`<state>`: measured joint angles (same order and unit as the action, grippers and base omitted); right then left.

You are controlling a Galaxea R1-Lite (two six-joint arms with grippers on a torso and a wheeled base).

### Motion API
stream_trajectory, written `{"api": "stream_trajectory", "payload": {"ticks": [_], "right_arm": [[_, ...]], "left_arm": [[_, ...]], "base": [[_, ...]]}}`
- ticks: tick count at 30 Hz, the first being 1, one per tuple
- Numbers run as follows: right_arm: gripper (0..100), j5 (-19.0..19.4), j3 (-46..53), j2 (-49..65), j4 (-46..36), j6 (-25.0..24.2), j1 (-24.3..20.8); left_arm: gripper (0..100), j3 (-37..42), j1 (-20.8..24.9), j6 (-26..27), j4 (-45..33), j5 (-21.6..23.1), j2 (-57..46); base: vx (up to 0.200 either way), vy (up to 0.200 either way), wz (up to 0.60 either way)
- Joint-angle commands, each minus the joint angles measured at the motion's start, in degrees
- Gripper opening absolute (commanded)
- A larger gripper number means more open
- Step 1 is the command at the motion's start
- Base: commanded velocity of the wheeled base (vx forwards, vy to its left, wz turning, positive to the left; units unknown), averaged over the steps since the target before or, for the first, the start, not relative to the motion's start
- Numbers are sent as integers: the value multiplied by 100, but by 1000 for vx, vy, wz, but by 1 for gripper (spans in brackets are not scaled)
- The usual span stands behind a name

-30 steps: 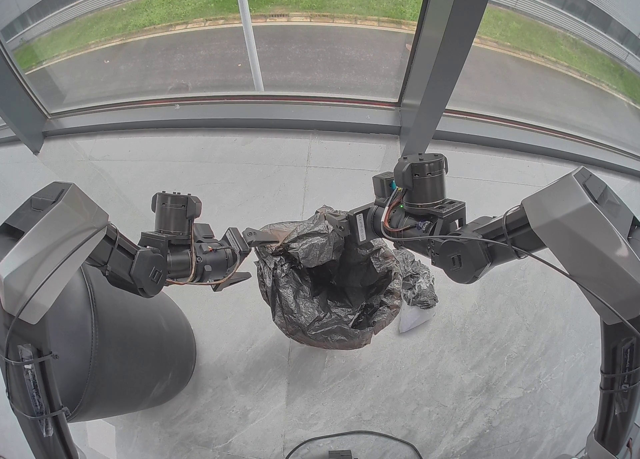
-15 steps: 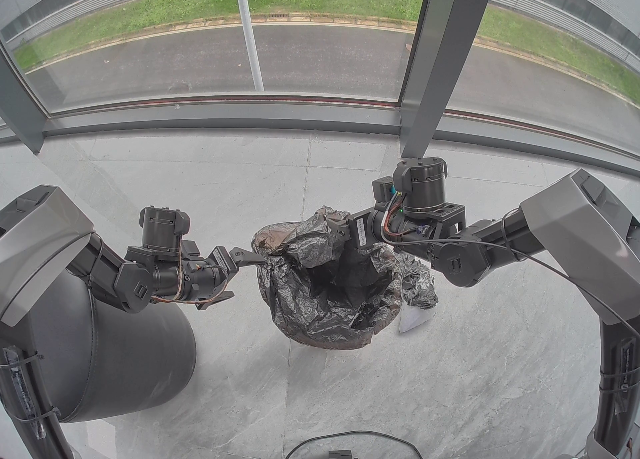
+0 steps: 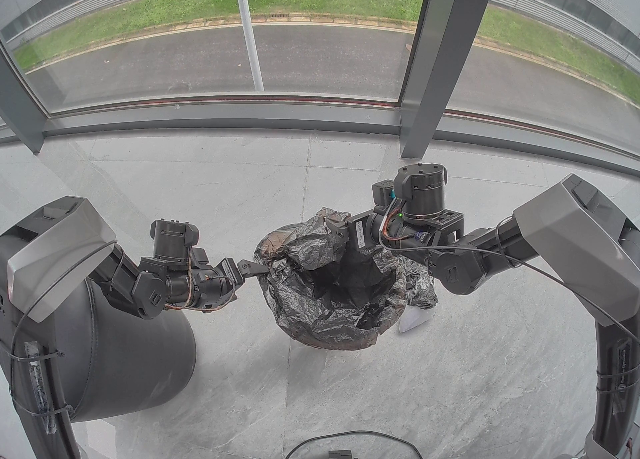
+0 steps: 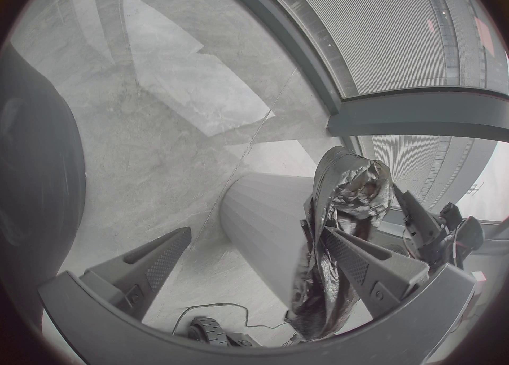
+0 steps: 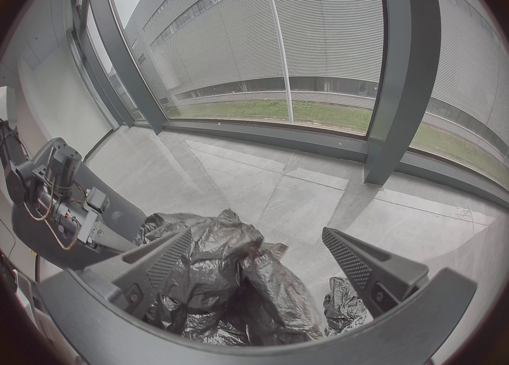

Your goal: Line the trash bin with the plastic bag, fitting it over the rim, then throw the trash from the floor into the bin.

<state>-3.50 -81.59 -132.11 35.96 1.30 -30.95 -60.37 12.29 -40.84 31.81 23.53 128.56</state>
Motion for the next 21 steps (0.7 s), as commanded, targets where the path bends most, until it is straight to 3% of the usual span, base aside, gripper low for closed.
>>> {"api": "stream_trajectory", "payload": {"ticks": [1, 21], "right_arm": [[100, -2, 12, -52, 7, 1, 1], [100, -37, 12, -78, 16, -16, 28]], "left_arm": [[100, -80, 2, 15, -16, -6, 266], [100, 60, 248, 261, -157, 47, 222]], "base": [[0, 0, 0], [0, 0, 0]]}}
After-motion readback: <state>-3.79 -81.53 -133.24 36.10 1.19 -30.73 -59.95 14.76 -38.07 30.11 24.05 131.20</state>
